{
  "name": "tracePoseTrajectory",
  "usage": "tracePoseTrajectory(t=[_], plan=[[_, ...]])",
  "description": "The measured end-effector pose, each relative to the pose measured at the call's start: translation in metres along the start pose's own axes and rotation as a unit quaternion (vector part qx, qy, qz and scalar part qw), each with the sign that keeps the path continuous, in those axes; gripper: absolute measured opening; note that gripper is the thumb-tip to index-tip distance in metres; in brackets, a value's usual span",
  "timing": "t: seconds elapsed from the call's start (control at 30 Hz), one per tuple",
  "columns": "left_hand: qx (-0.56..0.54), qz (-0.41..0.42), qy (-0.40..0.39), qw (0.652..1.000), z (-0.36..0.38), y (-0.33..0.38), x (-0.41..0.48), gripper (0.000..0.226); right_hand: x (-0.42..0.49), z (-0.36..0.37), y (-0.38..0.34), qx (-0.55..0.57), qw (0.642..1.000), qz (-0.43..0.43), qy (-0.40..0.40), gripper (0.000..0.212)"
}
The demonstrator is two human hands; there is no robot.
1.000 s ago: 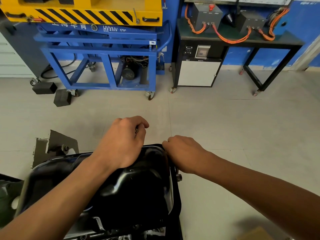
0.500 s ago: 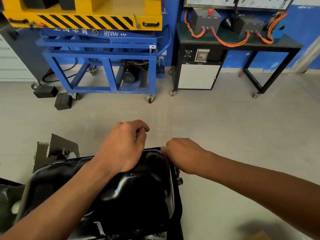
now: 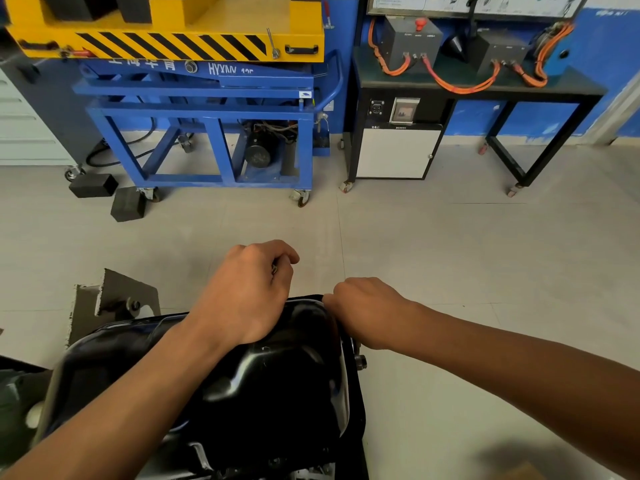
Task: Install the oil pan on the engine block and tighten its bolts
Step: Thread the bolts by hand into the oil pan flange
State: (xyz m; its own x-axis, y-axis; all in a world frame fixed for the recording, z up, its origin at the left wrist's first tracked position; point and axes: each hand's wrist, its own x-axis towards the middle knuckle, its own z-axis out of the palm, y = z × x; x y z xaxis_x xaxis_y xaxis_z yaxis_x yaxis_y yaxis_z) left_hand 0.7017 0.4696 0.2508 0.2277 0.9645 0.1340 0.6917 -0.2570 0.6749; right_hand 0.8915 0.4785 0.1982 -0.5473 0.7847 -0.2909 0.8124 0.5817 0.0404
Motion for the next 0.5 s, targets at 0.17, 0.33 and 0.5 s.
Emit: tracePoseTrajectory(t=[0.17,0.33,0.5], plan=[[0.002,0.001,0.007,1.000,0.0002,0.0000,0.0006,0.026,-0.0008,0.0028,-0.0014,-0.013,1.000,0.010,0.001,0.015],[0.005,0.005,0.009,1.000,-0.0003,0.0003,0.0001,0.026,0.0012,0.0012,-0.0019,-0.013,1.000,0.015,-0.003,0.015],[0.002,0.006,0.007,1.000,-0.0005,0.0003,0.0000,0.026,0.0027,0.0052,-0.0013,-0.030,0.999,0.023,-0.004,0.019]])
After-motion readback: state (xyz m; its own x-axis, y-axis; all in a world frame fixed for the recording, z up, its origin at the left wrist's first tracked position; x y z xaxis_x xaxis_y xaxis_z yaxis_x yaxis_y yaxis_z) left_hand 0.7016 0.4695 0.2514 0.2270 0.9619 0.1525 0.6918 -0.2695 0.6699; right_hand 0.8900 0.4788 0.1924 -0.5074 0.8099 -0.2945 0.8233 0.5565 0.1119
